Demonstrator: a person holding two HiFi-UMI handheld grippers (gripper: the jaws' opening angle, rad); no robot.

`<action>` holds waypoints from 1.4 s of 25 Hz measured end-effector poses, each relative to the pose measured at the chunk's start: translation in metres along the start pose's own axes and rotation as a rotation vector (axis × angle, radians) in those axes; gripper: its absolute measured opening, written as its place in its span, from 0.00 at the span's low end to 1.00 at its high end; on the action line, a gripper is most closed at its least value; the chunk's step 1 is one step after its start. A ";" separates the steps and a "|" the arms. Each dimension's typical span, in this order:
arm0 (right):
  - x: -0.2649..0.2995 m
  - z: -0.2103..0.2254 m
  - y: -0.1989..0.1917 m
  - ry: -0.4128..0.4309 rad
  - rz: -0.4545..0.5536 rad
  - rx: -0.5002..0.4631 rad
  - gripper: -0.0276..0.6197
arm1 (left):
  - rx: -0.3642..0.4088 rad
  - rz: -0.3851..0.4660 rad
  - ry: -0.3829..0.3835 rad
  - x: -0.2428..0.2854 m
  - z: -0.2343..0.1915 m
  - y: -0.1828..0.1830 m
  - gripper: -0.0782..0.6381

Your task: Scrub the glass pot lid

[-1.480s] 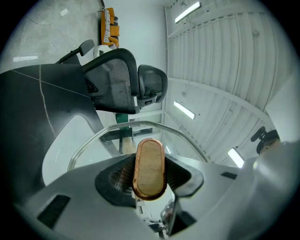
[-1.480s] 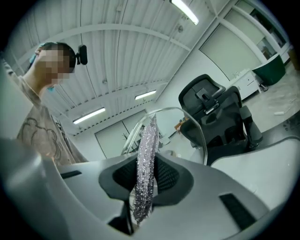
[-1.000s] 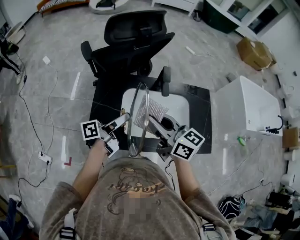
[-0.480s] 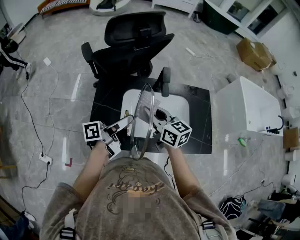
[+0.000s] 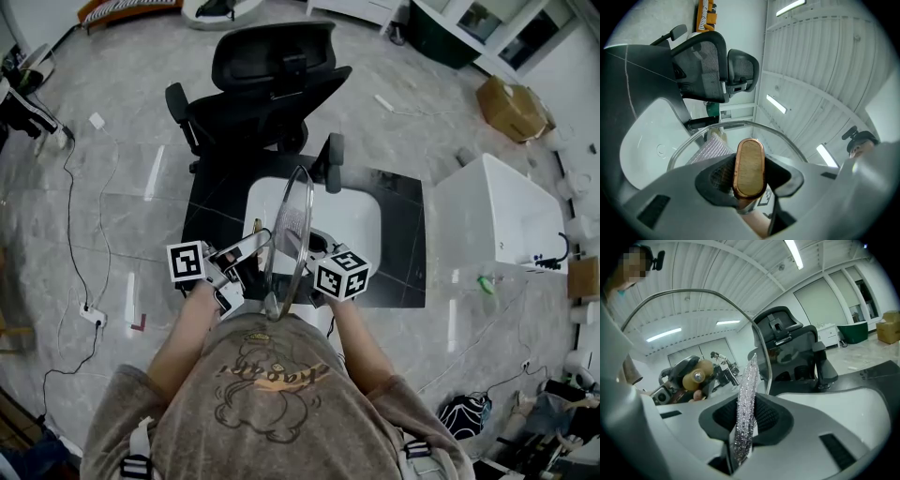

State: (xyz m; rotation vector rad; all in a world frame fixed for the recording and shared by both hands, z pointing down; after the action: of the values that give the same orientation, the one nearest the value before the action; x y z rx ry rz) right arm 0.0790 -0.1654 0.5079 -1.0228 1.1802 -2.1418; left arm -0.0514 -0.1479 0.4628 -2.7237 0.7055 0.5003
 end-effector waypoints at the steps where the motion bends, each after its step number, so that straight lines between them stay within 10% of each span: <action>1: -0.001 -0.002 -0.004 0.005 -0.006 0.008 0.17 | -0.001 0.005 -0.001 0.000 0.000 0.001 0.36; 12: -0.008 -0.022 -0.028 0.065 -0.057 0.083 0.17 | 0.003 0.023 0.013 -0.006 -0.006 0.004 0.36; 27: -0.066 -0.078 0.048 0.326 0.074 0.135 0.17 | 0.022 0.088 0.127 -0.046 -0.024 0.019 0.36; 35: -0.060 -0.059 0.047 0.234 0.099 0.112 0.17 | 0.116 0.097 0.219 -0.057 -0.020 0.035 0.36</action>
State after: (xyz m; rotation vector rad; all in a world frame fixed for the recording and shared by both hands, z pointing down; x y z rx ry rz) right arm 0.0708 -0.1178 0.4244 -0.6657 1.1726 -2.2659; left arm -0.1105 -0.1609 0.4969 -2.6689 0.8954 0.1762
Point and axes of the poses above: the fingertips, and each gripper's own axes: x forward along the fingers, z to its right, y out of its top, the point moved 5 cm from there along -x, backward along the fingers, and after that the axes turned 10 degrees about -y, right-handed, at the moved point
